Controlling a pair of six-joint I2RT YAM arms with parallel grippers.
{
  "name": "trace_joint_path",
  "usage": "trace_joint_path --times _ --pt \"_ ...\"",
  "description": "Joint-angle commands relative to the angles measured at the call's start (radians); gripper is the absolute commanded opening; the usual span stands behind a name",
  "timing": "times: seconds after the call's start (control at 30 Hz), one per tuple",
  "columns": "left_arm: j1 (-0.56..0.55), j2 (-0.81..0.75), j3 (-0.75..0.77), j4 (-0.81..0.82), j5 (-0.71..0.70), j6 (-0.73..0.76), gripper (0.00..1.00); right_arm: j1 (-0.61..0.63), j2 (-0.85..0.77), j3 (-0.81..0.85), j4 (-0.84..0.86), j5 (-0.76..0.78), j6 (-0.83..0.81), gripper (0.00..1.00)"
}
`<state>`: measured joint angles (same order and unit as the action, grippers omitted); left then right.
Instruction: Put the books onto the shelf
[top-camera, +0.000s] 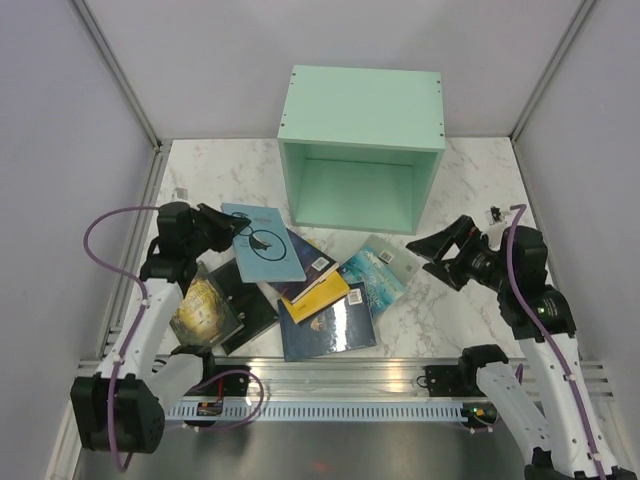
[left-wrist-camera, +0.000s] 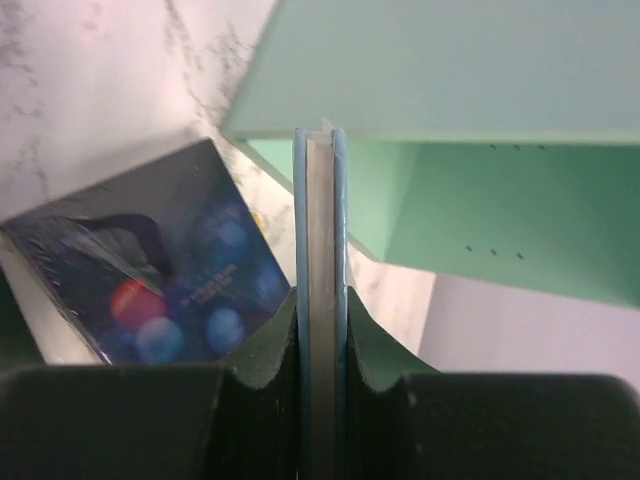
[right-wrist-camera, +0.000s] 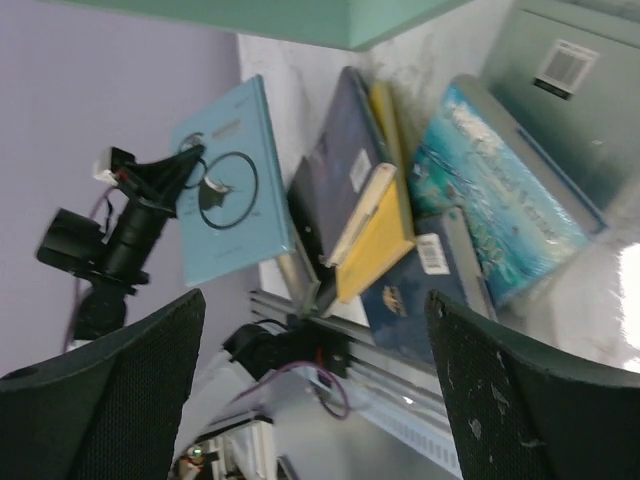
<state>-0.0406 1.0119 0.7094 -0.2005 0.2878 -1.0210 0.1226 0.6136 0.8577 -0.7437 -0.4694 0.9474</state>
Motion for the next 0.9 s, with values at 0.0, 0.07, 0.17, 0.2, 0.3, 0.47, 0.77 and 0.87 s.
trace_joint_path --times 0.0,0.07,0.17,0.2,0.3,0.47,0.77,0.87 --pt "0.004 -0.087 0.032 -0.025 0.158 -0.054 0.02 0.009 0.052 -0.025 0.358 -0.196 0.206 0.94" --pt "0.001 -0.151 0.022 -0.023 0.200 -0.117 0.02 0.037 0.090 -0.020 0.446 -0.221 0.251 0.95" --pt "-0.002 -0.228 0.019 -0.014 0.234 -0.177 0.02 0.139 0.162 -0.005 0.533 -0.201 0.274 0.95" --pt "-0.004 -0.243 0.021 -0.007 0.244 -0.188 0.02 0.182 0.199 0.009 0.544 -0.181 0.274 0.95" --pt "-0.011 -0.272 0.041 -0.002 0.278 -0.225 0.02 0.381 0.302 0.040 0.515 -0.065 0.217 0.91" --pt "-0.019 -0.305 0.078 -0.004 0.301 -0.271 0.02 0.688 0.411 0.099 0.472 0.194 0.166 0.90" --pt "-0.035 -0.438 -0.002 0.006 0.284 -0.370 0.02 0.867 0.506 0.092 0.705 0.242 0.271 0.89" --pt "-0.035 -0.492 -0.037 0.007 0.271 -0.407 0.02 0.919 0.558 0.095 0.791 0.253 0.309 0.84"
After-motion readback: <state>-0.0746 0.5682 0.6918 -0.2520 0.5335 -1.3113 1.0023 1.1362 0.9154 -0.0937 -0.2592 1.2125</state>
